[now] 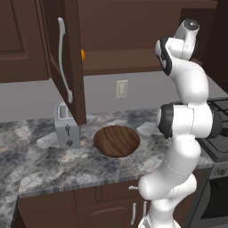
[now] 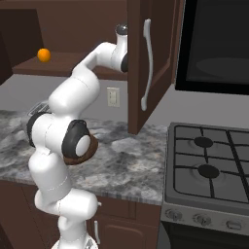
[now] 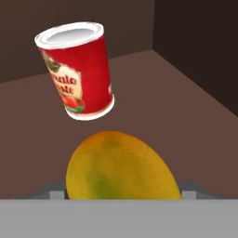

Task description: Open the cabinet. Pick the orange and mango from the cabinet and place them into the bowl. Then close the cabinet.

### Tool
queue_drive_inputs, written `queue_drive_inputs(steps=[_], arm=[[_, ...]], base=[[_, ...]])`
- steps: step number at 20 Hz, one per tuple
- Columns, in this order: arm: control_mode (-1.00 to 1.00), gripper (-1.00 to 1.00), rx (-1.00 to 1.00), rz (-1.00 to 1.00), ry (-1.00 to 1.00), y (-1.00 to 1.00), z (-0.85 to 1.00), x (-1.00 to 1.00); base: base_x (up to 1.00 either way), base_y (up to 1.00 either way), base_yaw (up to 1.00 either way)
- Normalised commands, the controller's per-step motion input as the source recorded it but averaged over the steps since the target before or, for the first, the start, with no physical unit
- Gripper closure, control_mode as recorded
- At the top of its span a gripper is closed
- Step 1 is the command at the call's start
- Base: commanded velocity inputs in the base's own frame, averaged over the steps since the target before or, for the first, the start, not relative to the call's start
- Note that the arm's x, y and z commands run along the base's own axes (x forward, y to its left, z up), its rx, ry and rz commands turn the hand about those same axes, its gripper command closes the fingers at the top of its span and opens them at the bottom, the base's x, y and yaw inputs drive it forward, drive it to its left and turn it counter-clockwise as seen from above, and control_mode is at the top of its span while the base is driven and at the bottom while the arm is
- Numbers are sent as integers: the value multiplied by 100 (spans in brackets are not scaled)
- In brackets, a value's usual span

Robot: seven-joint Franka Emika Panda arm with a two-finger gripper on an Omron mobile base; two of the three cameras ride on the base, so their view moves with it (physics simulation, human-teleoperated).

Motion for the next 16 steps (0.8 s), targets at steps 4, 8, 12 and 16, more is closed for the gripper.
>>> queue_drive_inputs(steps=[4, 8, 12, 16], arm=[[-100, 100, 0, 0, -11, 0, 11, -27], [-100, 100, -2, 0, -9, 8, 33, -71], [-100, 100, -5, 3, 1, 30, 4, -83], [-100, 100, -2, 7, 0, 29, 0, -98]], base=[[0, 0, 0], [0, 0, 0], [0, 0, 0], [0, 0, 0]])
